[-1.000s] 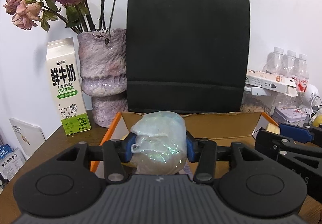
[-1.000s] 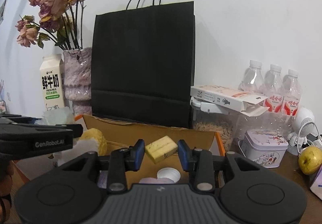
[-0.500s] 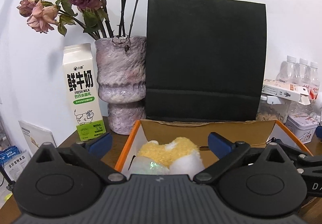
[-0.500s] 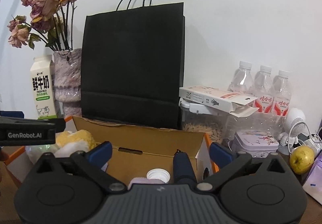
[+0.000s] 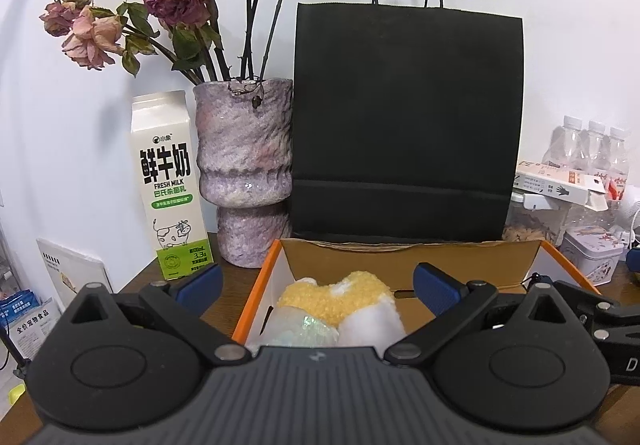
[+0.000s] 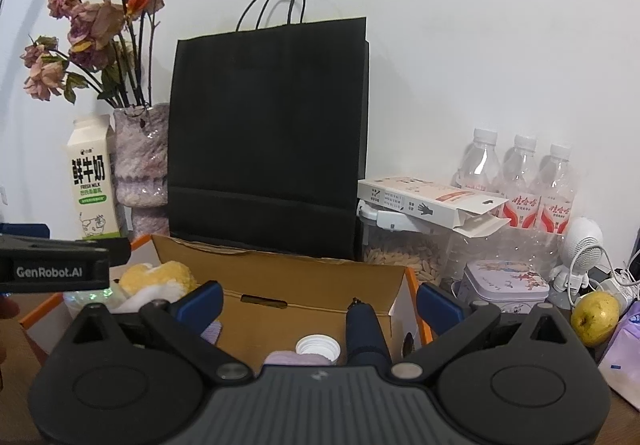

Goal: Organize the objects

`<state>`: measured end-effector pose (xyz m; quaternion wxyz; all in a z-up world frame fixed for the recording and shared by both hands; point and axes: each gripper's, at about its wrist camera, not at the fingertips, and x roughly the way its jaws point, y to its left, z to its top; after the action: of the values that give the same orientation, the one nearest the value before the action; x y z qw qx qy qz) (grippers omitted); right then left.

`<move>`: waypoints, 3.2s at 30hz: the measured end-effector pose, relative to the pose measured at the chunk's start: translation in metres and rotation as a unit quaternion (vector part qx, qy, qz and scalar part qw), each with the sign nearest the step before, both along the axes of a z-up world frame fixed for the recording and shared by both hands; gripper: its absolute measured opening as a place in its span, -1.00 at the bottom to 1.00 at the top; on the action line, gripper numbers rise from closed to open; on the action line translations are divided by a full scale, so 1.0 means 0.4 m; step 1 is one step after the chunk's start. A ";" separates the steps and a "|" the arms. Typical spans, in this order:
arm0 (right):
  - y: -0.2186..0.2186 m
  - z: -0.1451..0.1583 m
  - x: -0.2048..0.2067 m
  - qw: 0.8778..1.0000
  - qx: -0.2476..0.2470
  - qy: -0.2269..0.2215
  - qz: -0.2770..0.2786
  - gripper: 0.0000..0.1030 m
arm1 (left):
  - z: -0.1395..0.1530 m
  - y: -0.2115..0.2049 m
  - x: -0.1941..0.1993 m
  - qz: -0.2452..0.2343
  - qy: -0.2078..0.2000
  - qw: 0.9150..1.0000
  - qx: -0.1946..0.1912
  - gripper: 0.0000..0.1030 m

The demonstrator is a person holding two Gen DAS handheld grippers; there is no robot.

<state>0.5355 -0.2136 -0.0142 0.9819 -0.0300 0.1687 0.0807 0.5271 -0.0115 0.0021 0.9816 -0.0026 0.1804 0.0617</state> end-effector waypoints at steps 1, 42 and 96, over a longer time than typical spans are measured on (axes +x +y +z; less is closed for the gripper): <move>-0.001 0.002 -0.007 1.000 0.000 0.000 0.000 1.00 | 0.001 0.000 -0.006 0.000 0.000 1.000 0.000 1.00; -0.020 0.071 -0.676 0.999 0.037 0.023 0.025 1.00 | 0.037 0.033 -0.661 -0.046 0.049 0.998 -0.009 1.00; 0.002 0.070 -0.980 0.998 0.031 0.025 0.042 1.00 | 0.025 0.037 -0.967 -0.035 0.063 0.997 -0.012 1.00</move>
<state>0.1434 -0.2128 0.0138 0.9735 -0.0043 0.1893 0.1279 0.1402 0.0033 0.0119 0.9697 -0.0046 0.2428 0.0255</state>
